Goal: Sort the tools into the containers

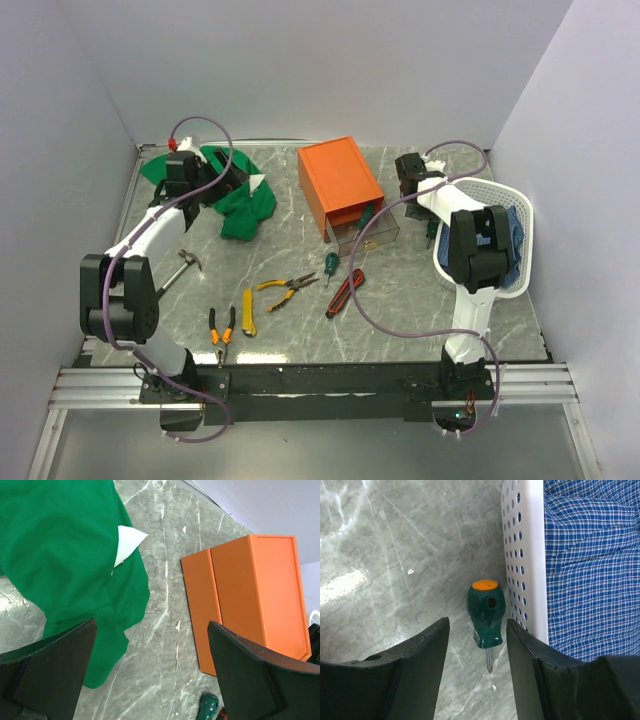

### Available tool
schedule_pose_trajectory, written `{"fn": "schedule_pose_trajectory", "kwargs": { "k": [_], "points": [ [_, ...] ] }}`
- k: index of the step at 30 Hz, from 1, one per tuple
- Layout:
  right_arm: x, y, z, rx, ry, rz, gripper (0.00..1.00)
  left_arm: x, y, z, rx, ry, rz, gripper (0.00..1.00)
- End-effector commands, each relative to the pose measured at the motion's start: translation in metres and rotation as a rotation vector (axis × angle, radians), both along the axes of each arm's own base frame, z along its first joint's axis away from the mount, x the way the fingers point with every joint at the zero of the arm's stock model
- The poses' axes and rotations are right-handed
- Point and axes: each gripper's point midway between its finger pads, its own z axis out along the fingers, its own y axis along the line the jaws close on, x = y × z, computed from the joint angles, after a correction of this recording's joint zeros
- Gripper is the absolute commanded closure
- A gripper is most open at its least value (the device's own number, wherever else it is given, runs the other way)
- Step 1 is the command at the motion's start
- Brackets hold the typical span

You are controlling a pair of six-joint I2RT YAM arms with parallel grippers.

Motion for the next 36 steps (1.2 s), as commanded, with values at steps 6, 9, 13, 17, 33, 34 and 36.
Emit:
{"fn": "schedule_pose_trajectory", "kwargs": {
  "k": [6,9,13,17,33,34,36],
  "points": [
    [0.002,-0.020,-0.018,-0.015,0.026,-0.054,0.44,0.017,-0.004,0.016,-0.006,-0.036,-0.002,0.01],
    [0.003,-0.020,-0.026,-0.004,0.043,-0.050,0.44,0.019,-0.008,0.015,0.001,-0.033,-0.011,0.01],
    [0.012,-0.021,-0.029,0.011,0.034,-0.053,0.46,0.023,-0.012,0.012,0.013,-0.029,-0.021,0.01],
    [0.019,-0.018,-0.029,0.049,0.031,-0.014,0.70,0.026,-0.016,0.010,0.024,-0.027,-0.027,0.01],
    [0.065,0.054,0.188,0.264,-0.498,0.313,1.00,0.015,-0.034,0.054,0.021,-0.147,-0.081,0.02],
    [0.062,0.061,0.195,0.303,-0.514,0.329,1.00,0.012,-0.036,0.052,0.019,-0.145,-0.089,0.02],
    [0.047,0.085,0.205,0.405,-0.523,0.419,1.00,0.008,-0.038,0.056,0.018,-0.157,-0.102,0.01]
  ]
}}
